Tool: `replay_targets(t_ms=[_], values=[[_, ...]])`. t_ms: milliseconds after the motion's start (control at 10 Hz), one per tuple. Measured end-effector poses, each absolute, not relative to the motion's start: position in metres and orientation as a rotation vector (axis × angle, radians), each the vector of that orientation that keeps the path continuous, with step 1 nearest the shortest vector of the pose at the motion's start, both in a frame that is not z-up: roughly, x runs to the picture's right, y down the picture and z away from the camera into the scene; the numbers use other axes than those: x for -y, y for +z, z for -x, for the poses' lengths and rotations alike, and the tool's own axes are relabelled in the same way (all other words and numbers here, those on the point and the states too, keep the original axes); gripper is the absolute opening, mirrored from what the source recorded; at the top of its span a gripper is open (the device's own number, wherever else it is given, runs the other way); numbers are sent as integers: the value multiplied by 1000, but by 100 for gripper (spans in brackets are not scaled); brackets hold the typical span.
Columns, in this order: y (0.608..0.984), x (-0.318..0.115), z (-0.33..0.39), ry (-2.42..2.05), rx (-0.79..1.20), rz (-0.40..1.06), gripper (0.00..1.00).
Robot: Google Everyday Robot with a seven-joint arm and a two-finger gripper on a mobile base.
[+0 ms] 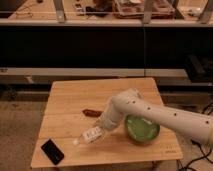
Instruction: Place the bottle in the ceramic bowl
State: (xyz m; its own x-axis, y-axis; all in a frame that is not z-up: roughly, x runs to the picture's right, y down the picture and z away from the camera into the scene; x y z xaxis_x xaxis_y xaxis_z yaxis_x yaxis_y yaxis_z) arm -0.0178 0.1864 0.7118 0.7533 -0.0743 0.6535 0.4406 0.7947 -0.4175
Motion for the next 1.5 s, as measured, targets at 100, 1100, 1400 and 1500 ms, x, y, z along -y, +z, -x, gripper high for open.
replay_targets(t_ms=[100, 1100, 1400, 1500], values=[[695, -168, 5, -284, 673, 569, 0], [728, -135, -183, -1, 454, 540, 0], [759, -150, -195, 51, 436, 566, 3], [771, -160, -199, 66, 433, 588, 13]])
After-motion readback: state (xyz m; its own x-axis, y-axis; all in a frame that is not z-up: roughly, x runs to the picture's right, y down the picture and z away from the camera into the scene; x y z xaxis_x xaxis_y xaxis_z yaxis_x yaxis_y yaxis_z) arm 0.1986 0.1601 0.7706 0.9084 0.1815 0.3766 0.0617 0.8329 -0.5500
